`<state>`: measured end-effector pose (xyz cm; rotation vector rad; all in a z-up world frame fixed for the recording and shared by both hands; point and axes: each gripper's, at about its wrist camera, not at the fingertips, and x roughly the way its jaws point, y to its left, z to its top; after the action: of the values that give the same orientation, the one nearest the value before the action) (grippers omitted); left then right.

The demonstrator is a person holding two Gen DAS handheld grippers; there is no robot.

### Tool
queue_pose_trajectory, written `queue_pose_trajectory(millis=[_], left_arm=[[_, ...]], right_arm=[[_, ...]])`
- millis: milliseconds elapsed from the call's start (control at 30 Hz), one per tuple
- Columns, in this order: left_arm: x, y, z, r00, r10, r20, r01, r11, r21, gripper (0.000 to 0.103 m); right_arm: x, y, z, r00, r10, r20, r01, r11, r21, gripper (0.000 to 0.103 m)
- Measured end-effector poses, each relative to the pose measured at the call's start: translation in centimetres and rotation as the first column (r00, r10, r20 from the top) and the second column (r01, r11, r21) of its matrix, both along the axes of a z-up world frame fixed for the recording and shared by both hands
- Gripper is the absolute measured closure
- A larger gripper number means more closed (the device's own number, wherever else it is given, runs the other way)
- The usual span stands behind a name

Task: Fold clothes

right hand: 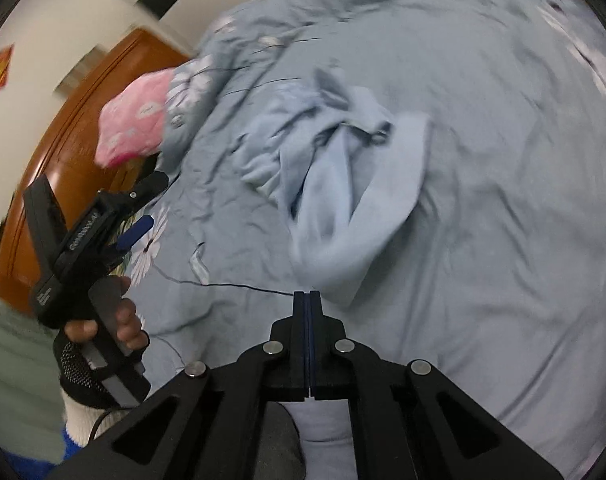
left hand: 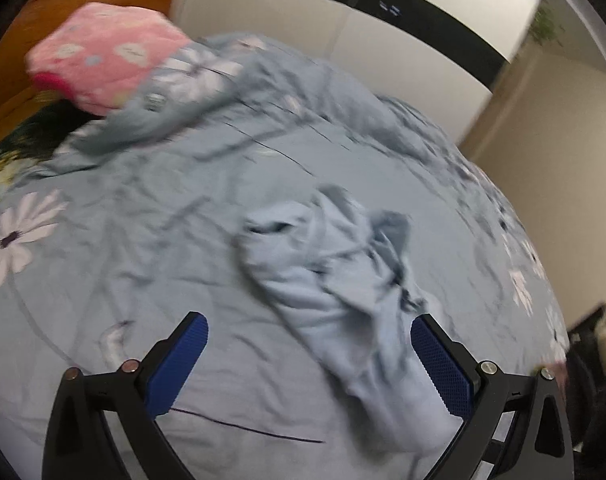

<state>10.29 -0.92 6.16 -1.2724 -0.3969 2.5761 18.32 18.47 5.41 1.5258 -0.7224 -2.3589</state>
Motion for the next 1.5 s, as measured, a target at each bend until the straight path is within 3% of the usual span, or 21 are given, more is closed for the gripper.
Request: queue_pose_trajectory(millis=[233, 433, 533, 600, 667, 733, 867, 967, 1100, 1200, 1333, 1500], left_arm=[[-4.2, 5.5, -2.8, 0.987, -0.113, 0.111, 0.117, 0.993, -0.025, 0.004], [-7.1, 6.4, -6.0, 0.969, -0.094, 0.229, 0.083, 0.995, 0.055, 0.023], [-8.1, 6.2, -7.8, 0.952, -0.07, 0.298, 0.035, 0.992, 0.123, 0.045], [-8.3, 6.1, -8.3, 0.946, -0.065, 0.316, 0.018, 0.989, 0.149, 0.067], [-8.5, 6.1, -8.7, 0.943, -0.062, 0.327, 0.006, 0.985, 0.17, 0.096], [-8.5, 5.7, -8.3, 0.946, -0.054, 0.319, -0.005, 0.983, 0.182, 0.101], [-7.5, 3.9, -4.3, 0.978, -0.01, 0.209, -0.025, 0.986, 0.164, 0.101], [-5.9, 0.6, 0.7, 0.995, 0.044, 0.089, -0.058, 0.984, 0.169, 0.101], [-2.7, -4.8, 5.8, 0.993, 0.113, -0.021, -0.108, 0.982, 0.157, 0.101], [0.5, -7.7, 8.2, 0.985, 0.155, -0.075, -0.143, 0.979, 0.146, 0.101], [4.6, -11.8, 7.9, 0.971, 0.227, -0.069, -0.219, 0.97, 0.109, 0.101], [9.9, -16.6, 3.2, 0.947, 0.316, 0.063, -0.318, 0.947, 0.032, 0.101]], right_arm=[[-0.4, 2.6, -0.3, 0.997, -0.072, -0.032, 0.072, 0.997, -0.006, 0.103], [-2.1, 4.2, -3.5, 0.992, -0.128, 0.013, 0.128, 0.992, -0.012, 0.101], [-3.3, 4.6, -5.6, 0.988, -0.149, 0.048, 0.151, 0.988, -0.028, 0.088], [-4.0, 4.9, -6.8, 0.984, -0.165, 0.07, 0.167, 0.985, -0.037, 0.08], [-4.4, 5.1, -7.8, 0.98, -0.178, 0.089, 0.183, 0.982, -0.042, 0.078], [-4.6, 5.3, -8.7, 0.976, -0.188, 0.11, 0.194, 0.98, -0.049, 0.077], [-4.8, 5.4, -9.5, 0.971, -0.197, 0.135, 0.206, 0.977, -0.057, 0.077], [-4.7, 5.2, -9.7, 0.969, -0.202, 0.143, 0.213, 0.975, -0.069, 0.077], [-4.2, 4.3, -9.7, 0.967, -0.209, 0.146, 0.222, 0.972, -0.078, 0.073], [-3.7, 3.5, -9.6, 0.965, -0.216, 0.146, 0.232, 0.967, -0.106, 0.07], [-3.1, 2.2, -9.4, 0.966, -0.212, 0.146, 0.231, 0.964, -0.128, 0.067], [-2.9, 0.6, -9.1, 0.968, -0.195, 0.157, 0.215, 0.968, -0.127, 0.066]])
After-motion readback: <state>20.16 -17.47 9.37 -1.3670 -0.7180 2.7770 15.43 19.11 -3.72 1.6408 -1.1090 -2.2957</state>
